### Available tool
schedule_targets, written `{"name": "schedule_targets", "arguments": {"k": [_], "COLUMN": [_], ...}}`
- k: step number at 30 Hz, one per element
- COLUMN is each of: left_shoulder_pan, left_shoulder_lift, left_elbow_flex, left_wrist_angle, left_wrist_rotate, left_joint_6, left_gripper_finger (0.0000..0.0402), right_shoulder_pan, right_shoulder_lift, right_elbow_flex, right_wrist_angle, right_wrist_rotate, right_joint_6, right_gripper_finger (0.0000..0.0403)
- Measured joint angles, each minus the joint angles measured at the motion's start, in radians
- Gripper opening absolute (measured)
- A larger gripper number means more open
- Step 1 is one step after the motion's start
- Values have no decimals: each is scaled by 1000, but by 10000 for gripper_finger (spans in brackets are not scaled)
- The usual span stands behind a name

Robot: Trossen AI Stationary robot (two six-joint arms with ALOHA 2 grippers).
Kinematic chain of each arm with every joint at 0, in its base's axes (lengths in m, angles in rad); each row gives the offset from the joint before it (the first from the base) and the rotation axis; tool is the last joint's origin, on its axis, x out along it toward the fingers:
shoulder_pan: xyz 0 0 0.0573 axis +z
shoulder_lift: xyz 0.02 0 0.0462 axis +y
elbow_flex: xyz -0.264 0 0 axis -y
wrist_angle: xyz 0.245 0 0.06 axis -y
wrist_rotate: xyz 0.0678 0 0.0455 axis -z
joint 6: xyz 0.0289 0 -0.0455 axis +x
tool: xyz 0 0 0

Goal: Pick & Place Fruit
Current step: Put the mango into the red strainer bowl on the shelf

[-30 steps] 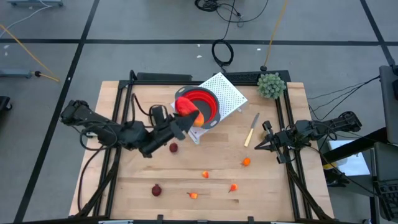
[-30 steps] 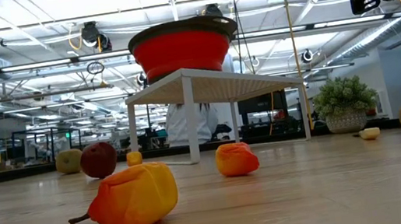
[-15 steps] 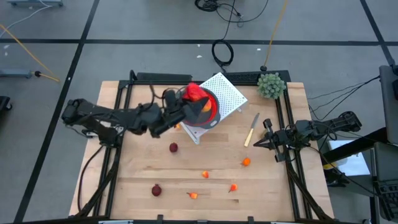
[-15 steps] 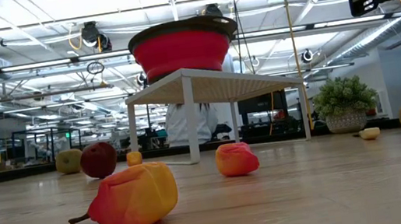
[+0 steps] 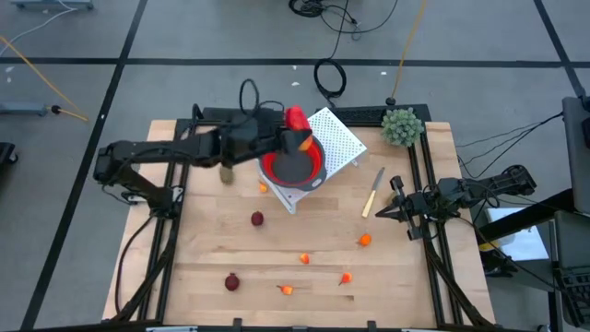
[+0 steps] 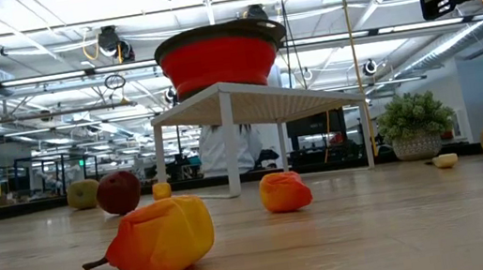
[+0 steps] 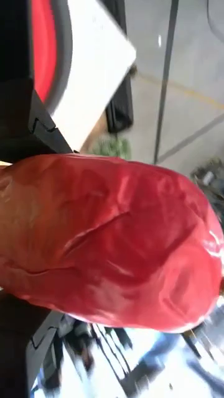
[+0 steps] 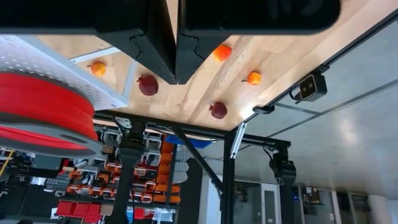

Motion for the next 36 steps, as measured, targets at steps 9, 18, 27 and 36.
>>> {"name": "schedule_targets", "arguments": {"k": [9, 18, 27, 36], "left_shoulder_pan": [56, 102, 126, 111], "left_shoulder_lift": [0, 21, 94, 106], "left_elbow_flex": [136, 143, 143, 143], "left_wrist_angle": [-265, -305, -311, -445], "left_wrist_rotate": [0, 86, 188, 176], "left_joint_6": [64, 75, 71, 69], "left_gripper_finger": [250, 250, 250, 250], "right_shoulder_pan": [0, 0, 0, 0], "right_shoulder_lift": [0, 0, 0, 0], "right_elbow_flex": [0, 0, 0, 0], "right_wrist_angle": [-1, 0, -2, -8], "right_wrist_rotate": [100, 100, 100, 100], "right_joint_6": [8, 8, 8, 8], "right_gripper_finger": [0, 0, 0, 0]}}
